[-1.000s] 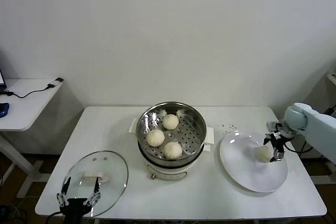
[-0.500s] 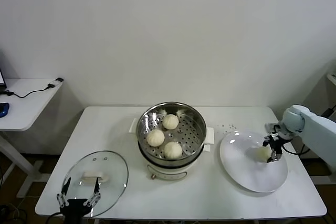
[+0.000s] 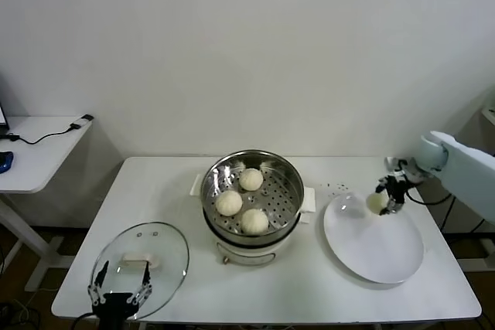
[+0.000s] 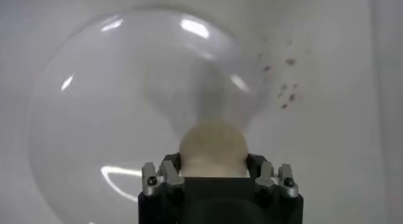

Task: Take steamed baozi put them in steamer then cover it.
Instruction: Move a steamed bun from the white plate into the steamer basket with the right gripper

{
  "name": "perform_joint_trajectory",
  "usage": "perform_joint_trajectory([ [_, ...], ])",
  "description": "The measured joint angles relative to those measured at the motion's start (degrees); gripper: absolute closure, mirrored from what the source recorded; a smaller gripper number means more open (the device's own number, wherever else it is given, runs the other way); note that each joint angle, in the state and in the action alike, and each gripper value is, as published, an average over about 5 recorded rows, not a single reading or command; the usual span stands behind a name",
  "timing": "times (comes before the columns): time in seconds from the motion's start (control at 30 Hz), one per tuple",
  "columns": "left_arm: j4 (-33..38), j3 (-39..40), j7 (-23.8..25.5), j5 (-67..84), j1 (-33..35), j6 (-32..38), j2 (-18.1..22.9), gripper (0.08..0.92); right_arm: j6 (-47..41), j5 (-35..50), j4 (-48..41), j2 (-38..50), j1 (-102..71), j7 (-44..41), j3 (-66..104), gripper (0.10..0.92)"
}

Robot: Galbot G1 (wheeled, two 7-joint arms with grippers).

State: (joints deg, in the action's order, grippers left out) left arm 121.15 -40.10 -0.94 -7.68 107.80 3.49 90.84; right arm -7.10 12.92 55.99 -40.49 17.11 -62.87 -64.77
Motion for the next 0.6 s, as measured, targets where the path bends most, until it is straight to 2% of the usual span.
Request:
perform_joint_trajectory([
  [0.6, 1.7, 2.2, 0.1, -0.7, 0.5, 0.2, -0.4, 0.177, -8.0, 28.9, 8.4, -13.8, 25.0, 5.5, -21.4, 0.349],
])
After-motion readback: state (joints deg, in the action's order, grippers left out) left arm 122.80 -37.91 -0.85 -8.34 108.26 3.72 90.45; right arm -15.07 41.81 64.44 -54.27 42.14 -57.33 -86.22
